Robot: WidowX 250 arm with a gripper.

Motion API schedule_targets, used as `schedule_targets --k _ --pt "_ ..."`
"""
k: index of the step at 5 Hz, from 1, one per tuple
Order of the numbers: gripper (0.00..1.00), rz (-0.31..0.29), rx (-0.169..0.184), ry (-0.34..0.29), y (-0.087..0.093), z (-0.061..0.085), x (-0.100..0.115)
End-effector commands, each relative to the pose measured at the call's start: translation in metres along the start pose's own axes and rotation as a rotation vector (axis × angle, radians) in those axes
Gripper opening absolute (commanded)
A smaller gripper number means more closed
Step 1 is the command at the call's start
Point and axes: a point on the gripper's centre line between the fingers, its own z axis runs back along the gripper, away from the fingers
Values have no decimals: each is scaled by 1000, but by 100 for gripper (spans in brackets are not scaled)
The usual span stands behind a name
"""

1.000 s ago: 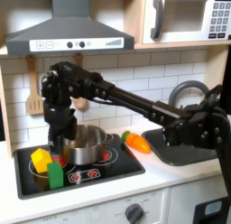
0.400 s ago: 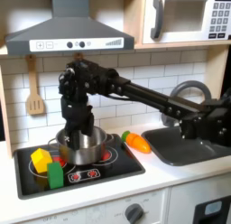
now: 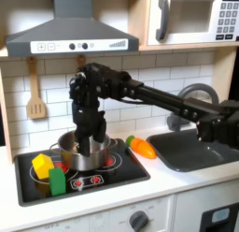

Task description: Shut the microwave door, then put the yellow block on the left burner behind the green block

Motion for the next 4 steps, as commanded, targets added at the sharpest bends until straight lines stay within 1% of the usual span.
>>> schedule_targets --k 1,2,3,4 --pt "100 -122 -9 28 -16 -4 -25" --pt "100 -169 -29 33 -23 -2 -38" --pt "100 -206 -34 36 -25 0 -50" --pt "100 -238 -46 32 -30 4 -58"
